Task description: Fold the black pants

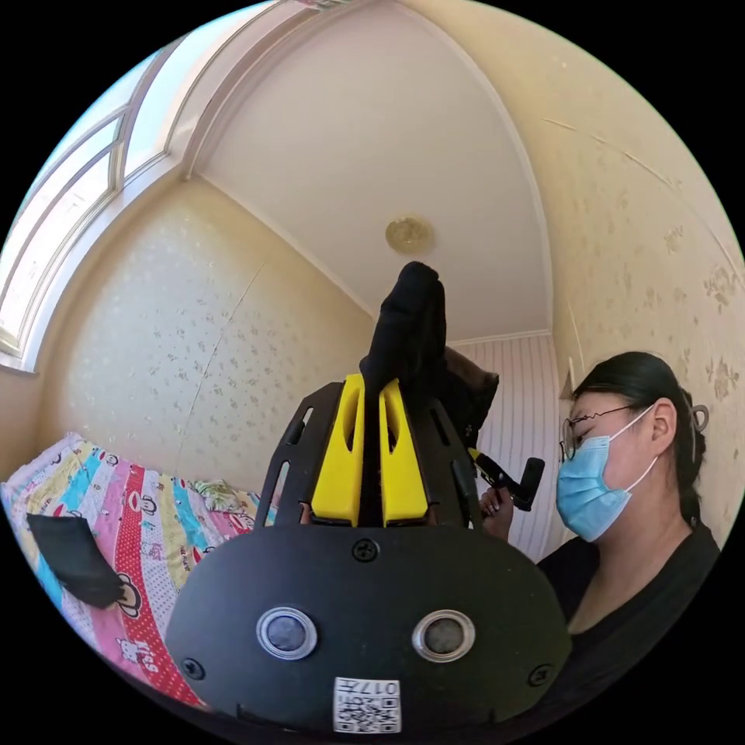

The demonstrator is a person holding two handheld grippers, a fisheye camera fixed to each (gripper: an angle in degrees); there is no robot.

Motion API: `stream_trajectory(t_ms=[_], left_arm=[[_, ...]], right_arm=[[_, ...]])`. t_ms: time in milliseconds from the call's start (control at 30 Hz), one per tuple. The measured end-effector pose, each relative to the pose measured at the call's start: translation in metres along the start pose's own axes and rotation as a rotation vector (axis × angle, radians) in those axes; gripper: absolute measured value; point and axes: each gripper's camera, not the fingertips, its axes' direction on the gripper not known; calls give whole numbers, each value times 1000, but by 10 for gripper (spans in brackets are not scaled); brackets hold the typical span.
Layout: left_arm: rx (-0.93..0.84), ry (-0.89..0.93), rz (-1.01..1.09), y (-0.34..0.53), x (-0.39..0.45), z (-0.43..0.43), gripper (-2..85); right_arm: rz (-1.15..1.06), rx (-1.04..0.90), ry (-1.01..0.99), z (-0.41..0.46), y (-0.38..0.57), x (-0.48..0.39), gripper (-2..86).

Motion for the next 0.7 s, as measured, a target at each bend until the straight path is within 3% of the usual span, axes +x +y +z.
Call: stream_trajectory(t_ms=[133, 300, 400, 533, 600, 700], left_arm=[[-27, 37, 60, -9, 27, 14, 9], [-142, 55, -10, 7, -26, 77, 11], [-238, -89, -111, 24, -104, 146, 14], [-358, -227, -215, 47, -278, 285, 32], [-443, -294, -274, 80, -350, 321, 46], [-605, -451, -518, 175, -436, 331, 71]], right_arm=[[2, 2, 12, -4, -10, 9, 35], [119, -107, 71, 56, 8, 62, 36], [177, -225, 152, 127, 30, 108, 36], [243, -367, 277, 258, 48, 195, 38], [380, -552, 325, 354, 90, 262, 41], [583, -819, 259, 416, 178, 313, 51]])
